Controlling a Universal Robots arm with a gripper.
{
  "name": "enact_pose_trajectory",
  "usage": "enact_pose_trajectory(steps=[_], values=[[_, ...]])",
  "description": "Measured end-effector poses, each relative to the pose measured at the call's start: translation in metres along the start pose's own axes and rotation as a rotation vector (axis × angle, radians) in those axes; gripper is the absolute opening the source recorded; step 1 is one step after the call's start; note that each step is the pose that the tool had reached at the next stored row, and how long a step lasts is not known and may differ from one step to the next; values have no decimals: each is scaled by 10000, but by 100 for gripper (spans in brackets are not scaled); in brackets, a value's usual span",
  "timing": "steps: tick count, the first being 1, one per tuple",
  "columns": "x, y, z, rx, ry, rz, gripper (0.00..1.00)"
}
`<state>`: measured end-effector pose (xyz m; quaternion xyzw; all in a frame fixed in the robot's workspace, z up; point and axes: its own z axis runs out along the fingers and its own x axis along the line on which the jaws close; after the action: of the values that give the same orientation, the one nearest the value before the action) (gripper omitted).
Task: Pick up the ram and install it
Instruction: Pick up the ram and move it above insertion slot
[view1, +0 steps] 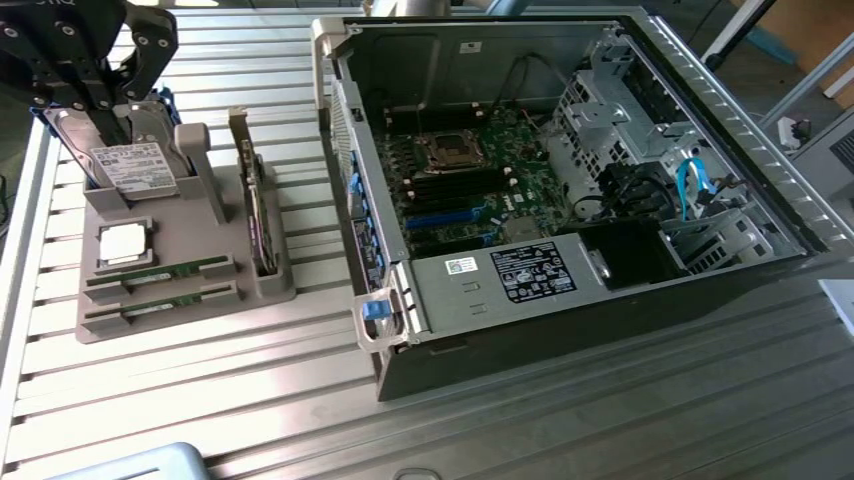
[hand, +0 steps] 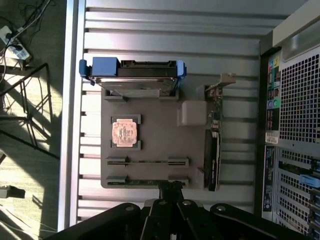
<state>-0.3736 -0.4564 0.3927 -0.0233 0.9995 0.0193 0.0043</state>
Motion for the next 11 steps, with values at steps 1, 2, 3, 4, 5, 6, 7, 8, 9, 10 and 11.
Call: enact_pose_trajectory(steps=[1, 2, 3, 4, 5, 6, 7, 8, 9, 10, 11], values=[[0, 0, 0, 0, 2, -54, 10], [0, 0, 0, -1, 4, -109, 10], [0, 0, 0, -2, 6, -160, 10], [0, 0, 0, -2, 9, -225, 10], [0, 0, 0, -3, 11, -291, 10], [0, -1, 0, -4, 13, -350, 10], [0, -1, 0, -4, 15, -410, 10], [0, -1, 0, -5, 18, -468, 10], [0, -1, 0, -5, 20, -521, 10], [0, -1, 0, -6, 22, -575, 10], [0, -1, 0, -7, 24, -630, 10]])
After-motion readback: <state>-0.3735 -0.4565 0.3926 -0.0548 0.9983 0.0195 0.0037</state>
